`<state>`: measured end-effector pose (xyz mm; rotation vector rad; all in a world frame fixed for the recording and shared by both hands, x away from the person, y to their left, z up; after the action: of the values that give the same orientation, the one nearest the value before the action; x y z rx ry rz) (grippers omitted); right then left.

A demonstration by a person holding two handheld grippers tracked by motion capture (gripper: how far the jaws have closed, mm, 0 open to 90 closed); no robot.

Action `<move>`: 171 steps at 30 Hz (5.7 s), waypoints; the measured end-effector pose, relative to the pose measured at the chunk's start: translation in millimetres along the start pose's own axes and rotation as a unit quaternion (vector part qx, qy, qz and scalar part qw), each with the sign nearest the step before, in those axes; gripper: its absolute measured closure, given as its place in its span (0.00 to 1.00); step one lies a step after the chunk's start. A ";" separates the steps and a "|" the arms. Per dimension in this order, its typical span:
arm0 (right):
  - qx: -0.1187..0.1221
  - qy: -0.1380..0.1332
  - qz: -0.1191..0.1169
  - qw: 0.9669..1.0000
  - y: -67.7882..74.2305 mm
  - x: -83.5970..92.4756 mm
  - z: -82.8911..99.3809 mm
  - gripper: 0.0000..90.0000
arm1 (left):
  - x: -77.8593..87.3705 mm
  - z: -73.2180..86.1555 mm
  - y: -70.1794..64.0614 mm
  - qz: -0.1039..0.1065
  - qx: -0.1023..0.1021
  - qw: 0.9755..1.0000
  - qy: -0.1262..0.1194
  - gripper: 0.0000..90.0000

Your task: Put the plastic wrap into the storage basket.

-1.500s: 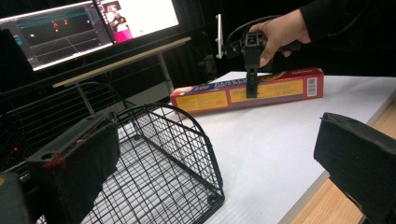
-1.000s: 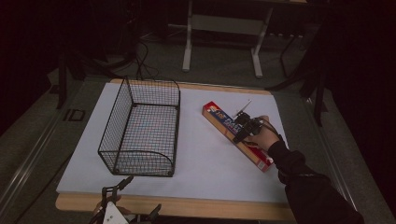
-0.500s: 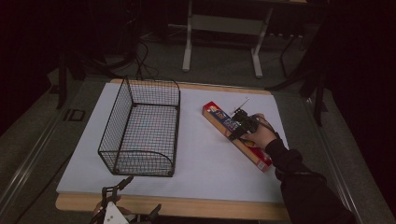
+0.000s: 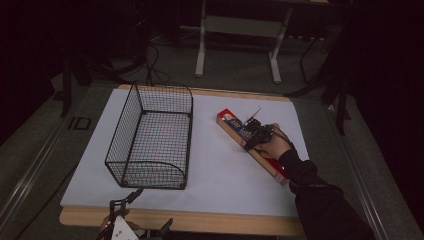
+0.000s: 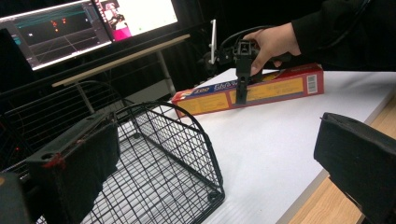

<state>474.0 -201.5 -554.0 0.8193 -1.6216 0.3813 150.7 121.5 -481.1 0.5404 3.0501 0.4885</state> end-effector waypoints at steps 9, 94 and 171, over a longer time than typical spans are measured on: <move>-0.017 -0.046 -0.019 0.999 14.6 33.6 -8.8 0.45 | -0.2 -0.4 0.1 0.000 0.001 1.000 -0.001 0.01; 0.054 -0.265 -0.059 0.961 272.0 73.2 -205.8 0.44 | 5.0 -2.6 -1.2 0.017 0.000 1.000 -0.013 0.01; 0.118 -0.228 -0.076 0.964 239.7 11.1 -164.2 0.16 | 2.6 -0.5 -5.4 0.021 -0.012 1.000 -0.003 0.01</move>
<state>426.5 69.4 -459.7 1.2746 -1.9433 0.2921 146.5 117.4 -482.1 0.6040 3.0277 0.5235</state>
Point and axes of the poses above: each handheld gripper's, and its own axes: x roughly backward along the jaws, z roughly out of its underside, y roughly to its left, the point moved 5 cm from there along -x, roughly forward along the jaws, and after that the axes turned 15 degrees about -z, right-handed, at the moved point
